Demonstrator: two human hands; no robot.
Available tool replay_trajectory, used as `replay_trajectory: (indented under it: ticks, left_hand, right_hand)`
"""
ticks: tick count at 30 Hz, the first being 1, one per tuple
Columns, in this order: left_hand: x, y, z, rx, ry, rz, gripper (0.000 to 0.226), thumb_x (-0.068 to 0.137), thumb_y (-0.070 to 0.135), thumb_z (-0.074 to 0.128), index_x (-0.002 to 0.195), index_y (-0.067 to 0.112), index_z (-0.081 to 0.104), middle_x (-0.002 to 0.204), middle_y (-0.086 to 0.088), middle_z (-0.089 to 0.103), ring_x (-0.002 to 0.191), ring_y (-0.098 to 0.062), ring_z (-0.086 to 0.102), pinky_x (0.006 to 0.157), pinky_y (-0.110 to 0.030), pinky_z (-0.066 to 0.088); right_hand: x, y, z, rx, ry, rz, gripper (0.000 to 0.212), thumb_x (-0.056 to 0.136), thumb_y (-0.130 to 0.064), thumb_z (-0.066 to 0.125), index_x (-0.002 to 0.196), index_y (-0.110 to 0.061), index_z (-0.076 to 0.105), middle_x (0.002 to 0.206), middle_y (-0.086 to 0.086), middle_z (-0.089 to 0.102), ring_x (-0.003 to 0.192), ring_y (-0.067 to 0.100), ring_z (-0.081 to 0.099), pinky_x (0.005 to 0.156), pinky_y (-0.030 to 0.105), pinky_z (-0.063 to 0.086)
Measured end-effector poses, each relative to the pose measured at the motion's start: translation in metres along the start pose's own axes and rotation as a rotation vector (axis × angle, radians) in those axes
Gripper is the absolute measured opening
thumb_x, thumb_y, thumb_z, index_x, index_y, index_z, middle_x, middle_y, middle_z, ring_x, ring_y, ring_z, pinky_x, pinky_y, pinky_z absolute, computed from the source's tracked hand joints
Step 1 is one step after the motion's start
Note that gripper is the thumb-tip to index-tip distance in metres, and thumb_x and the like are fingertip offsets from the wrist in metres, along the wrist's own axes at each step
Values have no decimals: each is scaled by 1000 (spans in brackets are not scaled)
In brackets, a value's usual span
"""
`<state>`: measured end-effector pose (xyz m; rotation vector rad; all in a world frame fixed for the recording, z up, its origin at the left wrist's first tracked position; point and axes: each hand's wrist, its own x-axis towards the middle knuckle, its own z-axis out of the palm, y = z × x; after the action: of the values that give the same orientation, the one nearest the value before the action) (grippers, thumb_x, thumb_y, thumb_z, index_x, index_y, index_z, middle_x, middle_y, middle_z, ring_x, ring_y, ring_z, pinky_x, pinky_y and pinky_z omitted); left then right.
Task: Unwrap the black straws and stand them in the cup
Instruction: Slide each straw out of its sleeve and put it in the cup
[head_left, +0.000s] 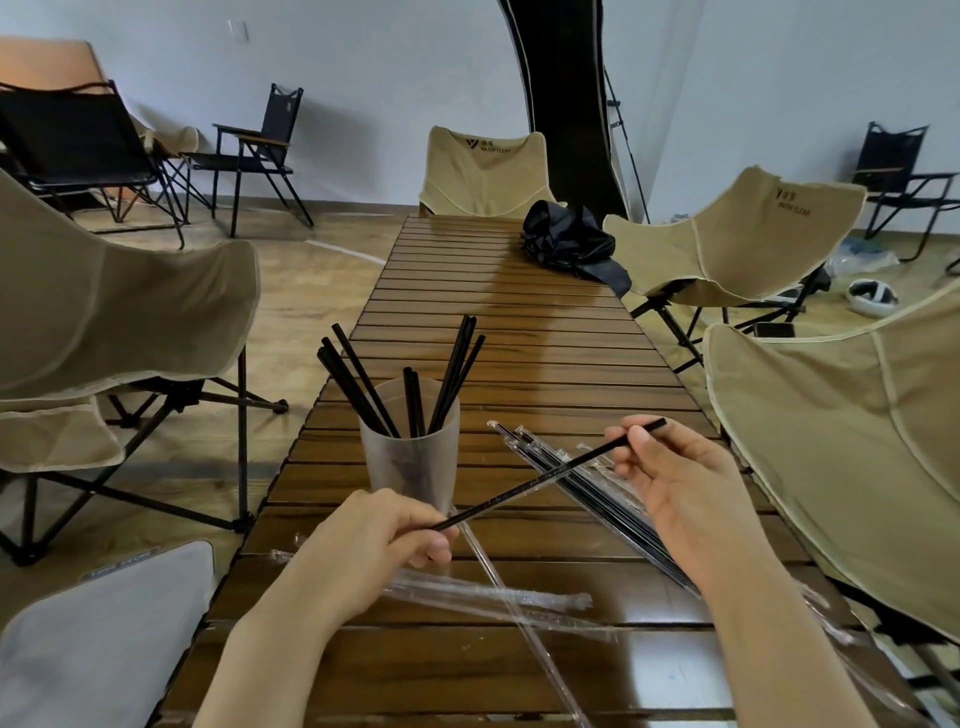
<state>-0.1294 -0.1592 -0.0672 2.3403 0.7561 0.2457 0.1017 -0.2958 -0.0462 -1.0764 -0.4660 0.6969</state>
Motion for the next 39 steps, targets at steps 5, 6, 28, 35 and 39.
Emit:
replay_trajectory:
  ticks: [5,6,28,35,39]
  left_hand:
    - [-3,-5,-3,35,14,-22,16,92,31,57,101,37,69,75,23,70,77,14,63,73,-9,50]
    - [-2,-5,-3,36,22,-24,17,92,32,57,103,37,69,76,23,70,78,13,63,76,-11,51]
    - [7,11,11,215,16,-8,7,84,46,63,85,44,70,81,26,68,78,10,60,75,-14,52]
    - [11,18,16,307,-51,-27,16,87,34,66,99,44,70,92,23,70,83,8,61,80,-14,52]
    - [10,17,18,343,-84,-80,15,88,32,65,98,41,72,98,19,70,89,1,63,81,-17,52]
  right_hand:
    - [0,-12,-6,101,106,-76,18,87,-6,58,76,-10,73,80,9,72,65,12,63,64,20,56]
    - [-1,-13,-5,83,68,-56,15,84,-10,60,77,-10,74,82,10,72,66,12,64,66,21,56]
    - [-3,-6,7,-284,-82,-216,20,93,5,47,98,-6,63,83,11,70,69,17,61,71,32,52]
    - [-7,-21,14,-356,8,-435,13,100,-19,44,96,-15,56,75,9,71,50,18,57,49,26,50]
    - [-7,-26,16,-339,27,-500,15,102,-24,40,96,-20,53,71,5,67,49,17,54,48,24,48]
